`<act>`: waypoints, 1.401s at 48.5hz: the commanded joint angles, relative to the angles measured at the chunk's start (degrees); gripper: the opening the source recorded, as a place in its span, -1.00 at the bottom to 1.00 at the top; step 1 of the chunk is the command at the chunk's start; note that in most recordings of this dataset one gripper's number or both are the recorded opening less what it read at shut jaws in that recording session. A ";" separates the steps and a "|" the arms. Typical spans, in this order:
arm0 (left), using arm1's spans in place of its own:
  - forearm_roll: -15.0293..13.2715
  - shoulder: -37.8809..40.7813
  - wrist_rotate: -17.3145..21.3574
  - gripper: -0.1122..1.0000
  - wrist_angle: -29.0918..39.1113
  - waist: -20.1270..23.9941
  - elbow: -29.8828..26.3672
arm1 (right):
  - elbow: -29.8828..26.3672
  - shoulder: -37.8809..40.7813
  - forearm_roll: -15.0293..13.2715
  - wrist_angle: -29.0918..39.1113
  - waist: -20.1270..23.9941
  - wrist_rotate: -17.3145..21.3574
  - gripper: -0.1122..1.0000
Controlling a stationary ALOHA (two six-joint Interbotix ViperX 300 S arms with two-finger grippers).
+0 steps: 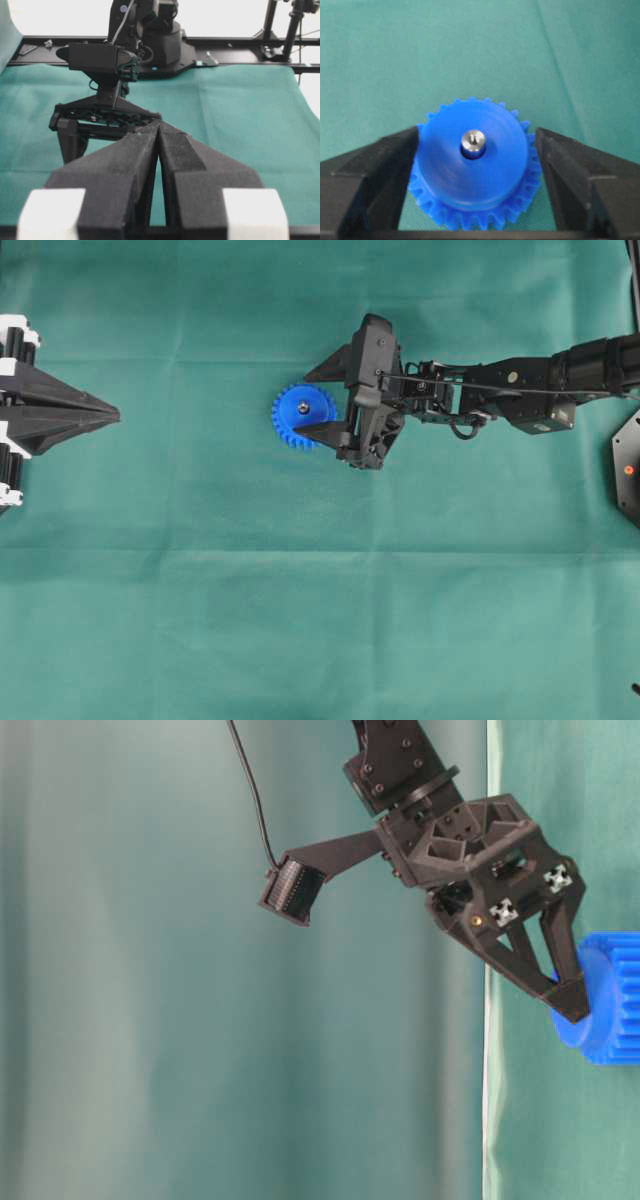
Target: Insert the shaft placed at a random location into the center hole of the medium gear at another random location.
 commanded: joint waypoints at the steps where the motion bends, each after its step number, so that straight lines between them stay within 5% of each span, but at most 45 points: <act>1: 0.09 0.35 -0.09 -0.80 -0.26 -0.09 -1.23 | -1.32 -1.14 0.18 -0.70 0.00 0.53 0.73; 42: 0.09 0.35 -0.09 -0.80 -0.18 -0.09 -1.14 | -0.88 -14.77 -0.09 7.73 0.09 0.35 0.70; 68: 0.18 0.26 -0.09 -0.80 0.26 -0.09 -1.14 | 8.61 -24.70 0.18 7.73 0.09 0.53 0.70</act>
